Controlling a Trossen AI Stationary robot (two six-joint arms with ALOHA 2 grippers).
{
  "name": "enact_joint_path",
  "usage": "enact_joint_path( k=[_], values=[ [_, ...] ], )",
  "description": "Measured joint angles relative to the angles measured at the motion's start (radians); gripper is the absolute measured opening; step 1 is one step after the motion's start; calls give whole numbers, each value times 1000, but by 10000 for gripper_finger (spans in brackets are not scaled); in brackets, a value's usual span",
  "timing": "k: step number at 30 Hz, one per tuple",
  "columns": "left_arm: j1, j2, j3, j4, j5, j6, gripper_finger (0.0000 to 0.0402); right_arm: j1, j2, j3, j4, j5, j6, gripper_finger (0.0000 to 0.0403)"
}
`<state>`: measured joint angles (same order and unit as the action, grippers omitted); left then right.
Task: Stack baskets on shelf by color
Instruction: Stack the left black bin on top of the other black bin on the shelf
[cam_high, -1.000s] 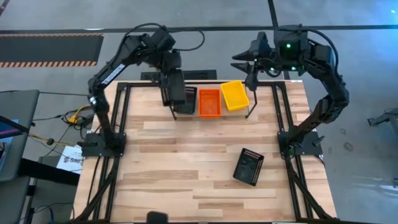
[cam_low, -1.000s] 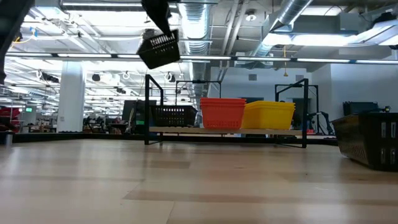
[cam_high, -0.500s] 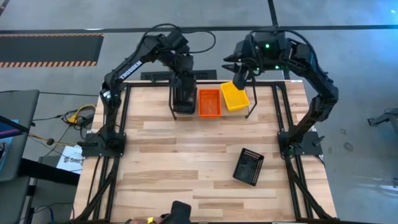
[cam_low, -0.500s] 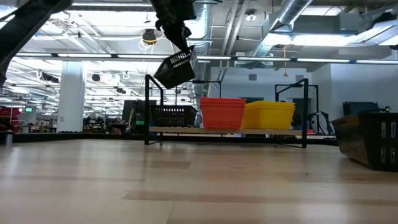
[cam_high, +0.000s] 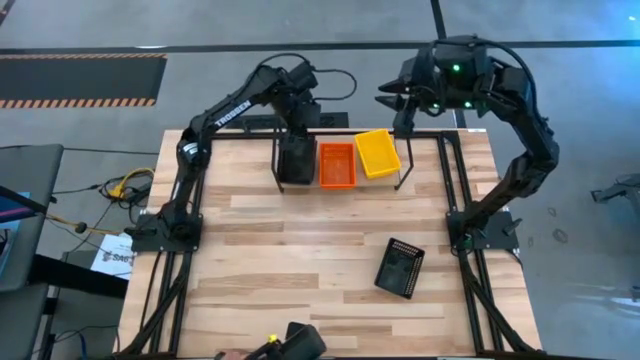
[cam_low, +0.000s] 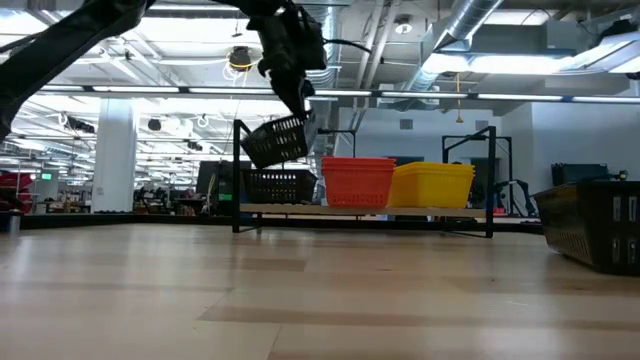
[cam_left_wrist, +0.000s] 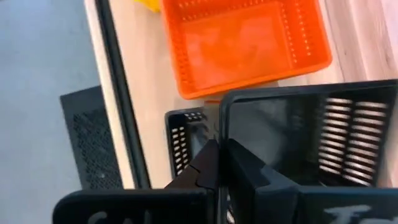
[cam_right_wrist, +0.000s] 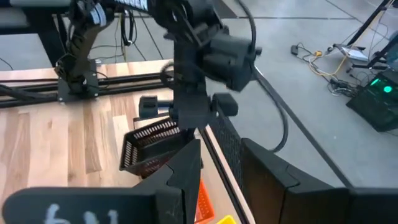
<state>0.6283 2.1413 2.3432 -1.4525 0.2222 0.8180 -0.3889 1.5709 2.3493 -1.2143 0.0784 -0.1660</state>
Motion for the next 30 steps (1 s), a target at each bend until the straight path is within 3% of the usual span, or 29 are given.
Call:
enact_joint_path(
  k=[11, 19, 30],
  values=[
    [-10, 108, -2, -29, -32, -15, 0, 0, -20, 0, -5, 0, -26, 134],
    [-12, 95, 12, 68, -100, 7, 0, 0, -20, 0, -7, 0, -27, 134],
    [-32, 54, 12, 55, -126, 8, 0, 0, -20, 0, -6, 0, -26, 134]
  ],
)
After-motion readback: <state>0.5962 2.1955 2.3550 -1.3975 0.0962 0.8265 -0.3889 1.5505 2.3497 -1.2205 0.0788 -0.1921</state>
